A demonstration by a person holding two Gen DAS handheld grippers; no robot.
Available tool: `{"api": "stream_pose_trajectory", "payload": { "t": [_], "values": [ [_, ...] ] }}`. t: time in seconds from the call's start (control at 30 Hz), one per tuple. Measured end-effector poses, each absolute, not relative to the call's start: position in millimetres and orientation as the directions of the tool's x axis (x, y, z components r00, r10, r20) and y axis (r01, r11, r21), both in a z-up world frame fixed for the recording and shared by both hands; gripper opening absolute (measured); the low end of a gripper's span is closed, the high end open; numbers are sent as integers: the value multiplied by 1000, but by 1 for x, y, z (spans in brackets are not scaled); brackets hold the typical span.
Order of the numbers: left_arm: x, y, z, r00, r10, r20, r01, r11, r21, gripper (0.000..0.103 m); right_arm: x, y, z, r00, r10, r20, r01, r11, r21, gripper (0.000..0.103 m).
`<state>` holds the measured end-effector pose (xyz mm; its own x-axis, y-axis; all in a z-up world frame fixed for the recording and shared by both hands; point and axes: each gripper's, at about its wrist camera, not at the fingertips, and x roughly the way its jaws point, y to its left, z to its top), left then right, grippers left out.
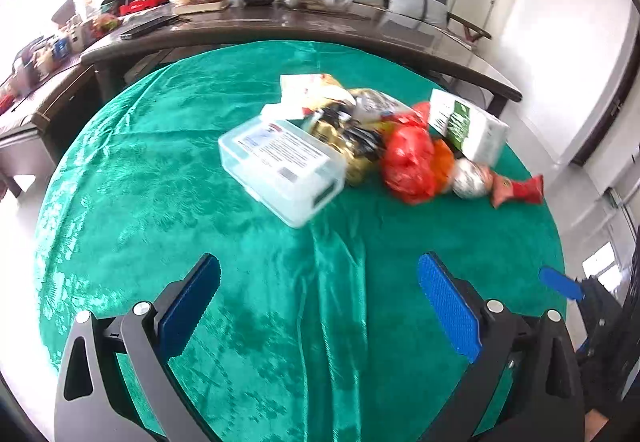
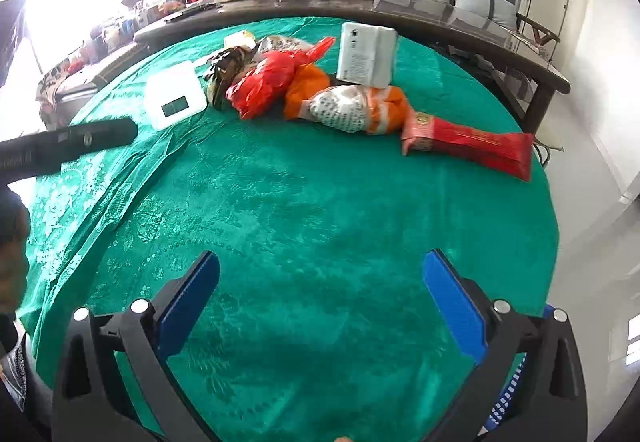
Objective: Collect trash
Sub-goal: 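Grasp the clear plastic box with the left gripper while the right moves toward the red wrapper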
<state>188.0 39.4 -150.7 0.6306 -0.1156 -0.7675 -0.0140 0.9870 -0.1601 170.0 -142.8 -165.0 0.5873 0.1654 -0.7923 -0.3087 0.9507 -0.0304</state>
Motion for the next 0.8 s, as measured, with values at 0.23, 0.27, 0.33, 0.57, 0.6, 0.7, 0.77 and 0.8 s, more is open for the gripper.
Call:
{"api": "stream_pose_trajectory", "payload": {
  "t": [0.23,0.27,0.33,0.57,0.6,0.7,0.77,0.8],
  "values": [
    [265,49,-142,616,-52,-786,-124,979,-162,98,171,-139,-174,588,183,-788,-327,945,-24,98],
    [276,46,-144,604,-30,-796,-140,980,-143,98,171,-139,-175,584,189,-789,-325,946,-14,98],
    [290,41,-152,581,24,-813,-172,980,-94,98,171,-142,-175,582,197,-789,-323,946,-2,98],
    [292,45,-174,543,108,-833,-234,972,-26,99,167,-144,-174,583,210,-785,-326,945,10,98],
    [288,48,-173,541,104,-834,-229,973,-27,99,168,-144,-174,582,210,-786,-326,945,11,98],
    [276,61,-171,544,94,-834,-197,980,-18,99,167,-144,-175,583,207,-786,-326,945,8,98],
    [274,68,-177,532,48,-845,-167,985,-49,99,168,-144,-175,582,206,-787,-324,946,8,98],
    [274,70,-181,527,12,-850,-155,985,-82,99,168,-145,-175,580,207,-788,-323,946,11,98]
  ]
}}
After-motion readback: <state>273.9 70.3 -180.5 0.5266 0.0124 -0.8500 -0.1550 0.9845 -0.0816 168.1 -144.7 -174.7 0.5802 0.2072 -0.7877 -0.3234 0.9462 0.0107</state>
